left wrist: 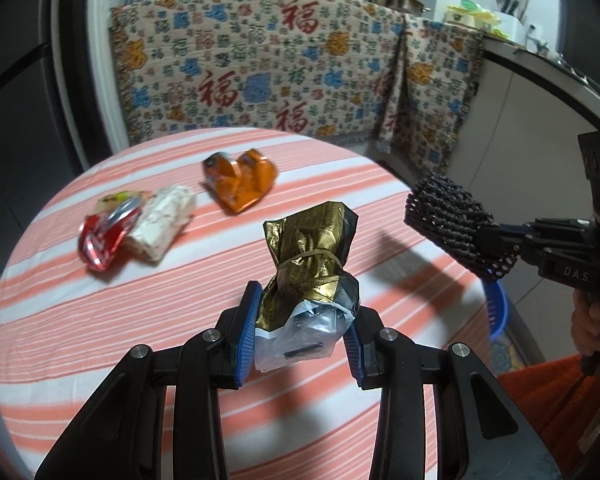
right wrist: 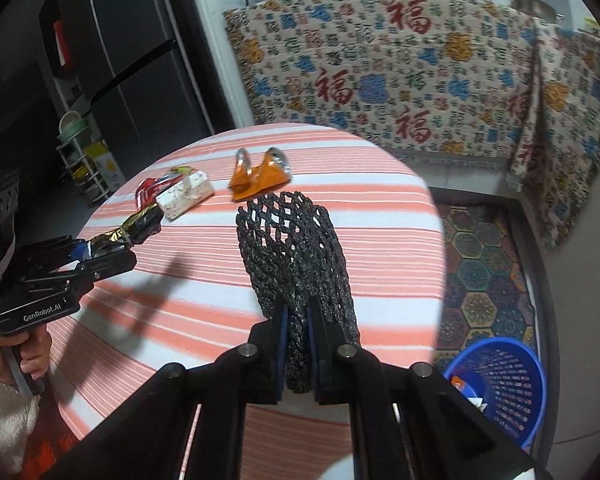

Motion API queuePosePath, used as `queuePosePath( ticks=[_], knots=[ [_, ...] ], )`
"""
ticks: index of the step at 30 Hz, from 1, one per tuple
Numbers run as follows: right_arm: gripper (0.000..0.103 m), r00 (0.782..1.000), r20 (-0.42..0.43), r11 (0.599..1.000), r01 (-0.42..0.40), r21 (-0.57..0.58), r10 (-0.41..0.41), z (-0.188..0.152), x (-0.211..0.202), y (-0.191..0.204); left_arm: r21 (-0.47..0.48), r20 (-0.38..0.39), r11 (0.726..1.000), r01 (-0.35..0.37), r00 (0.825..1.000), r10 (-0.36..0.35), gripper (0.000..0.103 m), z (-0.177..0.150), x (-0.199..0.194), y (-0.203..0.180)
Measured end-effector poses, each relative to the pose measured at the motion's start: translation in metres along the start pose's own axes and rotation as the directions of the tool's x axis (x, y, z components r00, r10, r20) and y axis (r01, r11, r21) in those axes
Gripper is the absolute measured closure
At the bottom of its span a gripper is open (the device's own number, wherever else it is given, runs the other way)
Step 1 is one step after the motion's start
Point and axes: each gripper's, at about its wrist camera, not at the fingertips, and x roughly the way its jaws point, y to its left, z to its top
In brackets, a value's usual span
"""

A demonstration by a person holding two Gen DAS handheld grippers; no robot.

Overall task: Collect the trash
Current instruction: 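Carry the gold wrapper and black net to the wastebasket and release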

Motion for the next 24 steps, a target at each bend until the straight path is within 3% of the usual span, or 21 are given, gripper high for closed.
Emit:
queuePosePath(
  ticks=[10, 16, 24],
  knots=[
    [0.094, 0.993, 0.056, 0.986, 0.096, 0.134, -0.104, -0.019, -0.047, -0.073, 0.068, -0.013, 0.988, 0.141, 0.990, -0.141, 0.065, 0.023, 0.016, -0.086],
    [0.094, 0.976, 0.051, 0.954, 0.195, 0.227, -0.211, -0.039, -0.070, -0.128, 0.100, -0.057, 0.960, 0.263, 0.964, -0.258, 0.065, 0.034, 0.040, -0.150],
    [0.094, 0.951, -0.006, 0.893, 0.291, 0.343, -0.308, -0.069, -0.085, -0.192, 0.107, -0.094, 0.924, 0.368, 0.929, -0.359, 0.065, 0.044, 0.075, -0.221]
  ],
)
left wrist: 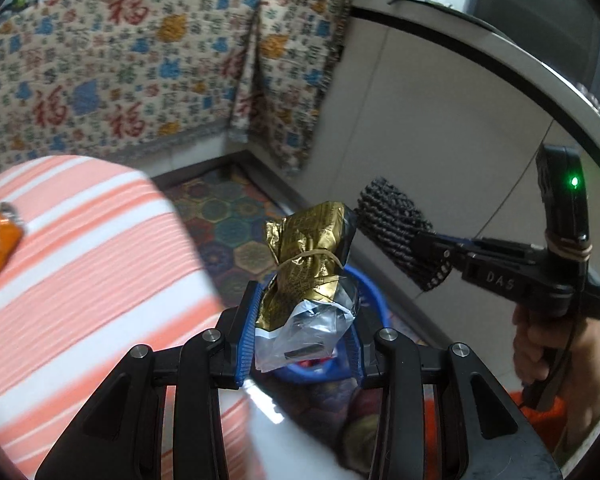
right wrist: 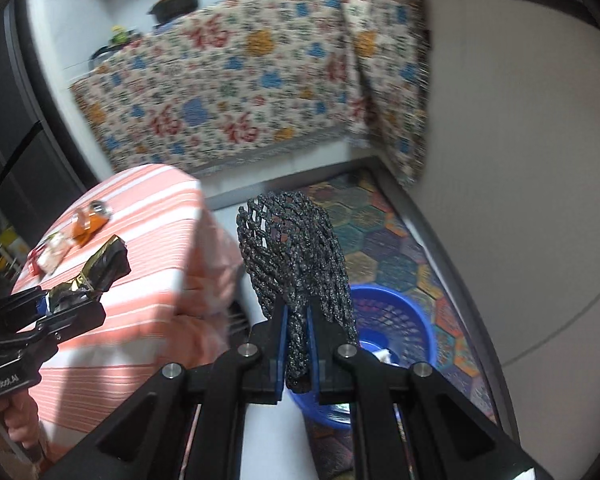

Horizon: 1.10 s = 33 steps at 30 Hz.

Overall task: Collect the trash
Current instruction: 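Carry the gold wrapper and black net to the wastebasket and release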

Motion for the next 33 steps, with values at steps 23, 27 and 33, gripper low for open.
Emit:
queuePosePath(
  ticks=[23, 27, 33],
  knots=[
    [0.093, 0.987, -0.161, 0.935, 0.049, 0.352, 0.009, -0.025, 0.080, -0.115, -0.007, -0.113, 0.999, 0.033, 0.993, -0.034, 0.064, -0.005, 0.144, -0.038],
    [0.091, 0.986, -0.166, 0.937, 0.066, 0.344, -0.009, -0.026, 0.084, -0.116, -0.009, -0.132, 1.000, 0.026, 0.991, -0.027, 0.063, -0.006, 0.157, -0.036],
    [0.091, 0.985, -0.169, 0.932, 0.081, 0.353, -0.021, -0.024, 0.088, -0.123, 0.000, -0.157, 1.000, 0.022, 0.987, -0.022, 0.062, -0.010, 0.175, -0.038]
  ],
)
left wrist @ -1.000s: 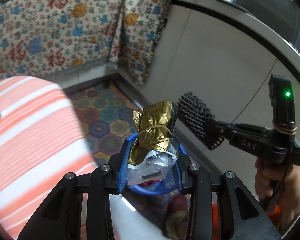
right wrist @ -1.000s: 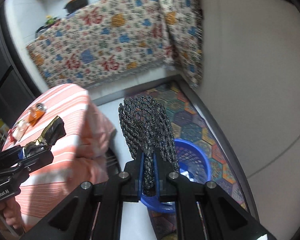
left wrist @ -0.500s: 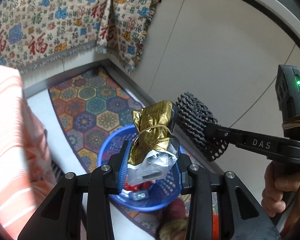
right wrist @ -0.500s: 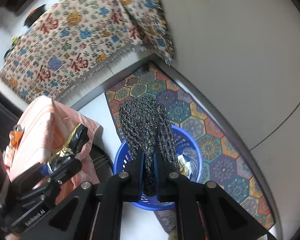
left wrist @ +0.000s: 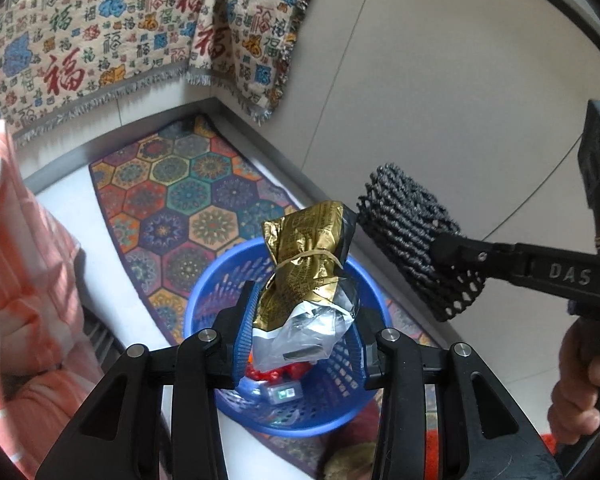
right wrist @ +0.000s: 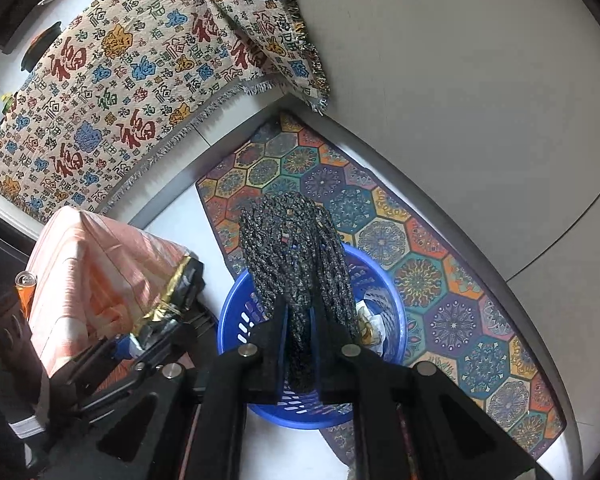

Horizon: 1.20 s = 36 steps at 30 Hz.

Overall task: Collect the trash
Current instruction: 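Carry the gold wrapper and black net to the wastebasket and release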

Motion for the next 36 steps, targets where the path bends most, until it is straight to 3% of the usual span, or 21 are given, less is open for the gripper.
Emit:
queuePosePath(
  ticks=[3, 7, 10, 25, 32, 34, 36],
  knots=[
    [0.089, 1.000, 0.002, 1.000, -0.001, 0.006, 0.001, 0.003, 0.002, -0.001, 0.005, -0.010, 1.000, -0.002, 1.000, 0.002, 0.061, 0.002, 0.008, -0.001],
    [0.073, 1.000, 0.004, 1.000, 0.001, 0.011, -0.001, 0.005, 0.004, -0.003, 0.009, -0.009, 1.000, -0.011, 1.000, 0.011, 0.047, 0.004, 0.014, -0.001],
    [0.069, 1.000, 0.009, 1.000, 0.011, 0.008, -0.011, 0.006, 0.004, -0.004, 0.002, -0.005, 1.000, -0.015, 1.000, 0.015, 0.042, 0.004, 0.016, 0.002],
    [0.062, 1.000, 0.023, 1.000, -0.015, -0.006, 0.015, 0.007, -0.001, 0.001, -0.047, 0.040, 0.998, -0.038, 0.998, 0.040, 0.035, 0.014, -0.007, 0.016],
    [0.061, 0.993, 0.113, 0.995, 0.053, -0.084, -0.043, 0.010, -0.025, 0.023, -0.051, 0.094, 0.999, -0.010, 0.995, 0.015, 0.033, 0.005, -0.081, 0.018],
    [0.055, 0.987, 0.151, 0.987, 0.082, -0.137, -0.061, 0.009, -0.034, 0.038, -0.065, 0.109, 0.998, -0.024, 0.994, 0.031, 0.023, -0.009, -0.117, 0.030],
    [0.054, 0.977, 0.202, 0.973, 0.106, -0.203, -0.065, 0.005, -0.046, 0.059, -0.090, 0.113, 0.994, -0.056, 0.991, 0.066, 0.022, -0.024, -0.145, 0.049]
  ],
)
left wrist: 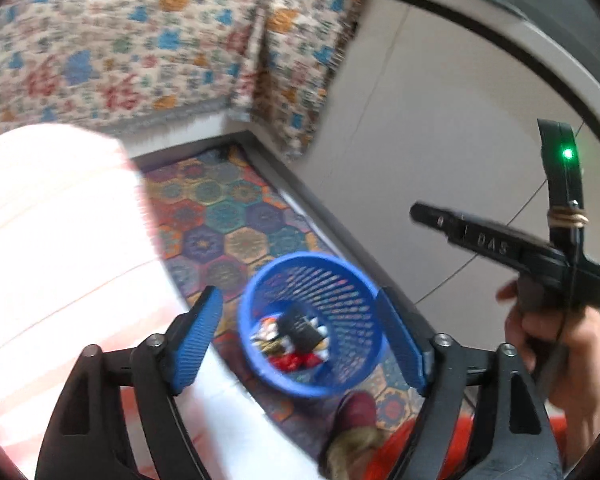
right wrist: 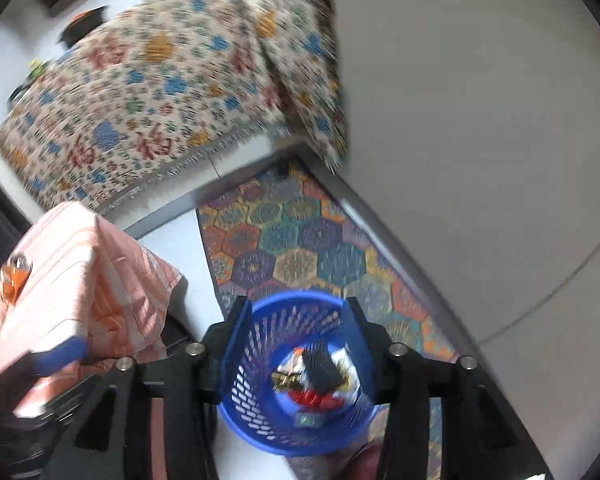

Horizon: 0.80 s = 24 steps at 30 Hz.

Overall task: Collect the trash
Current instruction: 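Carry the gold wrapper and black net to the wastebasket and release, then grasp the red cola can with the left tool while the right tool grasps the orange can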

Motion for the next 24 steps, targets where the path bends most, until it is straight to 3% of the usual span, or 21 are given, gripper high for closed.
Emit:
queuePosePath(
  ticks=[5, 8, 13, 17, 20, 21, 24],
  knots=[
    [0.051, 0.995, 0.057, 0.982, -0.067, -0.178, 0.078, -0.005, -0.024, 0.072, -0.061, -0.028, 0.987, -0.147, 0.989, 0.145, 0.021, -0.033, -0.051, 0.072],
    [0.046, 0.984, 0.047, 0.945, -0.153, -0.291, 0.174, -0.018, -0.035, 0.131, -0.082, -0.067, 0.955, -0.286, 0.957, 0.281, 0.021, -0.059, -0.075, 0.131],
    [0.044, 0.944, -0.084, 0.843, -0.324, -0.429, 0.320, -0.052, -0.042, 0.237, -0.149, -0.101, 0.888, -0.436, 0.900, 0.425, 0.021, -0.090, -0.111, 0.212],
    [0.040, 0.929, -0.160, 0.762, -0.366, -0.535, 0.334, -0.080, -0.036, 0.314, -0.199, -0.098, 0.852, -0.485, 0.875, 0.475, 0.014, -0.101, -0.130, 0.254],
    [0.040, 0.928, -0.201, 0.740, -0.372, -0.561, 0.313, -0.092, -0.019, 0.348, -0.213, -0.097, 0.830, -0.516, 0.856, 0.507, 0.000, -0.106, -0.137, 0.280],
    [0.040, 0.929, -0.206, 0.740, -0.369, -0.562, 0.307, -0.098, -0.017, 0.351, -0.228, -0.088, 0.831, -0.507, 0.861, 0.501, 0.000, -0.108, -0.140, 0.291],
    [0.038, 0.931, -0.228, 0.744, -0.365, -0.559, 0.285, -0.103, -0.002, 0.367, -0.240, -0.084, 0.820, -0.520, 0.853, 0.516, 0.000, -0.108, -0.146, 0.313]
  ],
)
